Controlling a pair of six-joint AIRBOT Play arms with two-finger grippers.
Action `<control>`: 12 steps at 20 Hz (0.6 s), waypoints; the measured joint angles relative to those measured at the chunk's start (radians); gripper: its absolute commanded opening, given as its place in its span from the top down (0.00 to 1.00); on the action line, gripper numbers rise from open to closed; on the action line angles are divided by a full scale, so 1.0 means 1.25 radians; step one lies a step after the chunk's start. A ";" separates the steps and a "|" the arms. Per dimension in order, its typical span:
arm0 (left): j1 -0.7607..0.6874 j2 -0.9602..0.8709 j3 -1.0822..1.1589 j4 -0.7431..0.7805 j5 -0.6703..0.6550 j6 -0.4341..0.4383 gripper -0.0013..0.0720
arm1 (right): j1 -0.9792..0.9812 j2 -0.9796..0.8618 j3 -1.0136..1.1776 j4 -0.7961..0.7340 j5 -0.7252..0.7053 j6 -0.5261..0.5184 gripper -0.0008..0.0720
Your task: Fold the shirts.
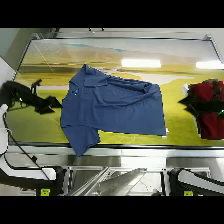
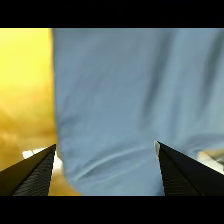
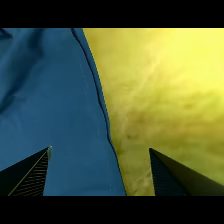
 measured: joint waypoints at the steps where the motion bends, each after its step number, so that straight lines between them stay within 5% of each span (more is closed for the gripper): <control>1: 0.006 0.007 -0.041 0.002 -0.015 0.005 0.04 | -0.004 0.001 -0.029 -0.002 0.004 -0.002 0.04; 6: -0.001 0.001 -0.138 -0.007 -0.046 0.034 0.09 | -0.011 0.001 -0.139 -0.007 0.013 -0.035 0.04; 11: -0.044 -0.025 -0.157 -0.046 -0.045 0.095 0.92 | 0.027 0.000 -0.196 0.002 0.013 -0.050 0.04; 12: -0.050 -0.027 -0.153 -0.049 -0.057 0.106 0.94 | 0.041 -0.003 -0.201 0.006 0.013 -0.052 0.04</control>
